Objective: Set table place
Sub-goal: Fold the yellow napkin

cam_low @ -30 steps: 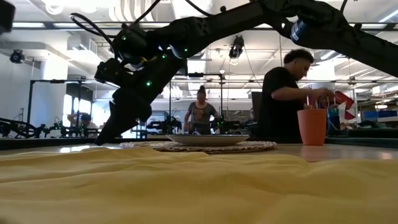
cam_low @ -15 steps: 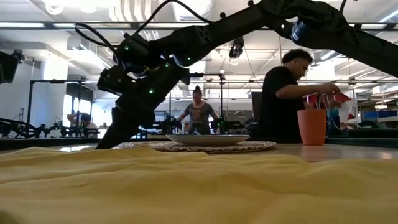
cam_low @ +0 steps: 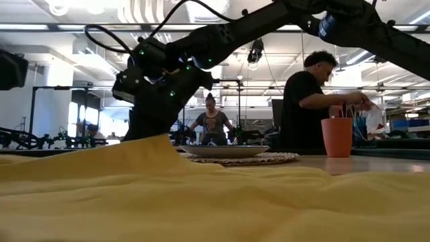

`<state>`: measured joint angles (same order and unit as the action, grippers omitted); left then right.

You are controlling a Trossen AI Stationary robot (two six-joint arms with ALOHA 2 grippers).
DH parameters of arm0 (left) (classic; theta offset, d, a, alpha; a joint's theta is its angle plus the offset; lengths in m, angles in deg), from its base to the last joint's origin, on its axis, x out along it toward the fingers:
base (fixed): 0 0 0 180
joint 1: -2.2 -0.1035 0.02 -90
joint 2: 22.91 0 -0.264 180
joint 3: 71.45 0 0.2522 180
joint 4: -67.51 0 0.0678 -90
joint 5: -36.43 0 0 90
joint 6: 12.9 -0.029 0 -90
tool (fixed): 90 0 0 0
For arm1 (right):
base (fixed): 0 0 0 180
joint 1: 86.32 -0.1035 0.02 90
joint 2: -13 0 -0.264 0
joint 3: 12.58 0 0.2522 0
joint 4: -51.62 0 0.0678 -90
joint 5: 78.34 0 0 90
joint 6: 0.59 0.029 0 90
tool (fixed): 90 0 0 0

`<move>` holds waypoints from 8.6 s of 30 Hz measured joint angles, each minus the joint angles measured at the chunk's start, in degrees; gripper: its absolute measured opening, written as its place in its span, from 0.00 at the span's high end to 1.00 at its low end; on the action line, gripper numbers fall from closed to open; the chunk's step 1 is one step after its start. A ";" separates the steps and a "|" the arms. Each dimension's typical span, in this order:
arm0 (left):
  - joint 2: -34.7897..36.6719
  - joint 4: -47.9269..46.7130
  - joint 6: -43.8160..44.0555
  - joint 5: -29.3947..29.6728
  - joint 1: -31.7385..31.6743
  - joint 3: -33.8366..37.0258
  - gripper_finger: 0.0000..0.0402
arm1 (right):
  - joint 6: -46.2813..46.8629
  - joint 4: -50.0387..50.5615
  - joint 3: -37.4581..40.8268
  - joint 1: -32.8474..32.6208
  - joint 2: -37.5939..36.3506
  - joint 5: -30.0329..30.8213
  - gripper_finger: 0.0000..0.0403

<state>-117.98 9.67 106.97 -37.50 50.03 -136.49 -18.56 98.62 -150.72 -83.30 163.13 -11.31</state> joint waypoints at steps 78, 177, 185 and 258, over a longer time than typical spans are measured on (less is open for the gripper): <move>2.61 -43.87 -59.68 31.88 -2.03 -81.90 1.00 | 6.50 24.20 0.39 -13.10 -57.48 32.99 1.00; -8.80 -45.79 -45.97 27.49 -1.79 -53.42 1.00 | 11.65 18.24 21.90 -13.56 -51.76 33.03 1.00; -6.68 -42.85 -42.62 26.34 -1.81 -48.45 1.00 | 9.20 11.93 28.08 -10.60 -51.41 28.50 1.00; 2.37 -22.38 -44.81 26.71 -4.25 -28.08 1.00 | 1.34 13.17 31.74 -1.60 -45.83 13.45 1.00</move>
<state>-115.61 -12.70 62.17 -10.79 45.78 -164.57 -17.21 111.79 -118.98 -84.90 117.29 2.14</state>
